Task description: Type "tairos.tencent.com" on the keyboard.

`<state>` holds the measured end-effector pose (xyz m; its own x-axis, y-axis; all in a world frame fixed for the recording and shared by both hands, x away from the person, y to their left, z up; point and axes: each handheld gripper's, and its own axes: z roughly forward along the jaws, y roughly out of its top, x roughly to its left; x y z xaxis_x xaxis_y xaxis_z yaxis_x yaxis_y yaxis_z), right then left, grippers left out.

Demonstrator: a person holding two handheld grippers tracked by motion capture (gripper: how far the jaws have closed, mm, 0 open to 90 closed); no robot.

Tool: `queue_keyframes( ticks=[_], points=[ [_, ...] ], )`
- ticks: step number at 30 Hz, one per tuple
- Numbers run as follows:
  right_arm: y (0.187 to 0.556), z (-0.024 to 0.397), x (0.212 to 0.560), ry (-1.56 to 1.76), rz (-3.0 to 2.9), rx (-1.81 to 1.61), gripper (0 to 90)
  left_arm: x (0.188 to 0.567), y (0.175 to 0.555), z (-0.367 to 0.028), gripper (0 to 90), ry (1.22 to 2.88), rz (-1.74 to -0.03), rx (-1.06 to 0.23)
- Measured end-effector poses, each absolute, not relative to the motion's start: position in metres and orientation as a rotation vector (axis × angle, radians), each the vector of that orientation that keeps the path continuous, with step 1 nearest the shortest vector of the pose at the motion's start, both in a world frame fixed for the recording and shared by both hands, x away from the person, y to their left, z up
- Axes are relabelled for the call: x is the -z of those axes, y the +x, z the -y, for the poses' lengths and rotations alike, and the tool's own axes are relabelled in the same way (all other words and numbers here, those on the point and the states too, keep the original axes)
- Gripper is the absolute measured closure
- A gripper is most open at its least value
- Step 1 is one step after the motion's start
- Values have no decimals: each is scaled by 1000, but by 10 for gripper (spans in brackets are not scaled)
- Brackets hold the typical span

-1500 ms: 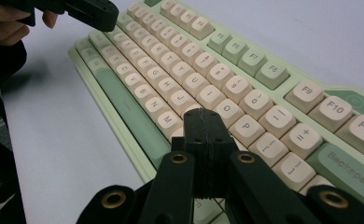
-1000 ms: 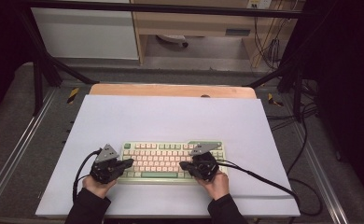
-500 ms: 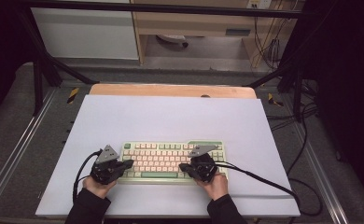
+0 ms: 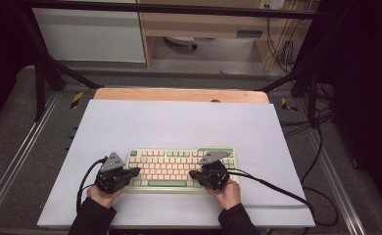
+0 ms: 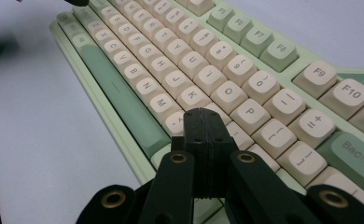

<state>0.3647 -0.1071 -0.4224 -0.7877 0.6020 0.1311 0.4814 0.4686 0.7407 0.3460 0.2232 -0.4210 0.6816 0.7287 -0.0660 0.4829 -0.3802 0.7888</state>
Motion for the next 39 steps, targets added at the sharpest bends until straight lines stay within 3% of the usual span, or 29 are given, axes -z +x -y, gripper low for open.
queue_keyframes(
  ticks=[39],
  points=[
    [364, 127, 413, 991, -2509, -1264, 900, 418, 346, -178, 899, 2112, -861, -347]
  ],
)
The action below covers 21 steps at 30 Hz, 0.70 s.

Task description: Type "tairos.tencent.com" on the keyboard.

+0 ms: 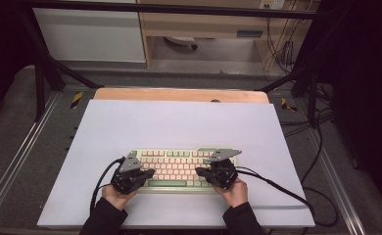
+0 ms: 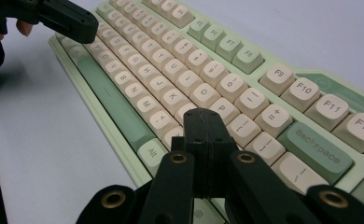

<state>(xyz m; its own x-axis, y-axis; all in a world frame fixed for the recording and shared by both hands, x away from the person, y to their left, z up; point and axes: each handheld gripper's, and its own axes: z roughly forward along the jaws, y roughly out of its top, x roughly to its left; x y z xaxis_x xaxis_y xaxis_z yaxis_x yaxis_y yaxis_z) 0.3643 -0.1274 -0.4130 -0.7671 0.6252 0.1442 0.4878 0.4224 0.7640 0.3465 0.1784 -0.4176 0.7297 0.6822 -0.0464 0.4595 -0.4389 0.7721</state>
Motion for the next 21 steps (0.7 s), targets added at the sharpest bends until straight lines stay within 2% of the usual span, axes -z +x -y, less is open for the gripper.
queue_keyframes(
  ticks=[21],
  points=[
    [364, 127, 413, 988, -2508, -1265, 900, 428, 350, -173, 899, 2137, -864, -324]
  ],
)
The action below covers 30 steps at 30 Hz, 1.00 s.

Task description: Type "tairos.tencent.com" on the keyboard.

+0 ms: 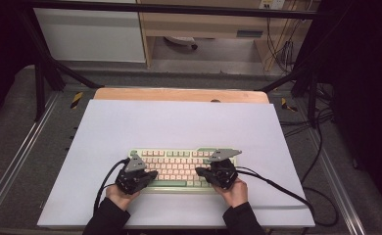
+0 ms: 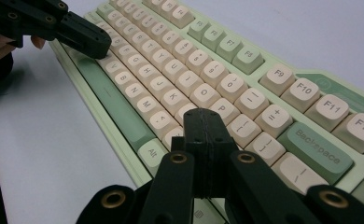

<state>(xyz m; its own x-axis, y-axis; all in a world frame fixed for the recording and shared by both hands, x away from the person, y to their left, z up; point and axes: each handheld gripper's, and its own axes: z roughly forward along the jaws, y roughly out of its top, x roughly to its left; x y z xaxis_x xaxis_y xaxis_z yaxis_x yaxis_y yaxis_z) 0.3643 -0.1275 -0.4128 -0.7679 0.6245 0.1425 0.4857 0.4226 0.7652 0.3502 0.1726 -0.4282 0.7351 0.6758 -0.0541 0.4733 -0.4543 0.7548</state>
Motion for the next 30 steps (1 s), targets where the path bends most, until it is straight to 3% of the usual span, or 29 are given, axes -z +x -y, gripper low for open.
queue_keyframes(
  ticks=[30],
  points=[
    [365, 128, 409, 1002, -2491, -1293, 900, 417, 343, -195, 899, 2096, -866, -352]
  ],
)
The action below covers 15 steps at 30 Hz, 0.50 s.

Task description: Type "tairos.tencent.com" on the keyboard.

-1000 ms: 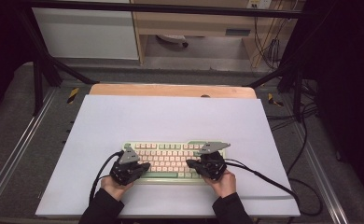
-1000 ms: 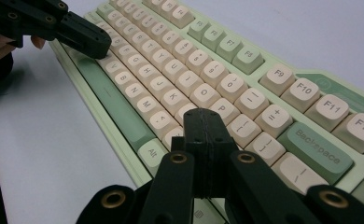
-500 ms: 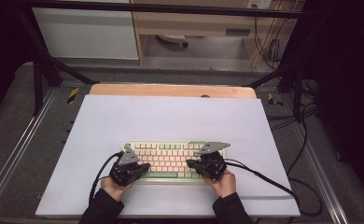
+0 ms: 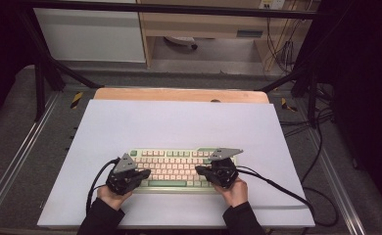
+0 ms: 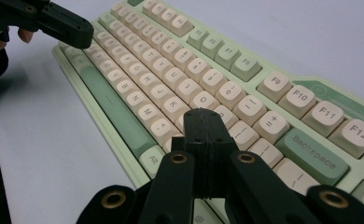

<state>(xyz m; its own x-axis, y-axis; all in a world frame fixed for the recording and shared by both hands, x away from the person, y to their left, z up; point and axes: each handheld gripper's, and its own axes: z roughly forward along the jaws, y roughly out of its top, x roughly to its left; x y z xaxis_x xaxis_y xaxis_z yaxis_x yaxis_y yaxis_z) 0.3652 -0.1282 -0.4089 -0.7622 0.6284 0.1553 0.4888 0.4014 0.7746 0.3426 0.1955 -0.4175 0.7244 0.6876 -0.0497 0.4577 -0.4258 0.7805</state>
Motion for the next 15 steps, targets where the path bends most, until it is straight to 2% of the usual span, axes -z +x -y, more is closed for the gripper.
queue_keyframes(
  ticks=[15],
  points=[
    [374, 117, 406, 1005, -2484, -1312, 900, 414, 338, -225, 899, 2061, -910, -382]
  ],
)
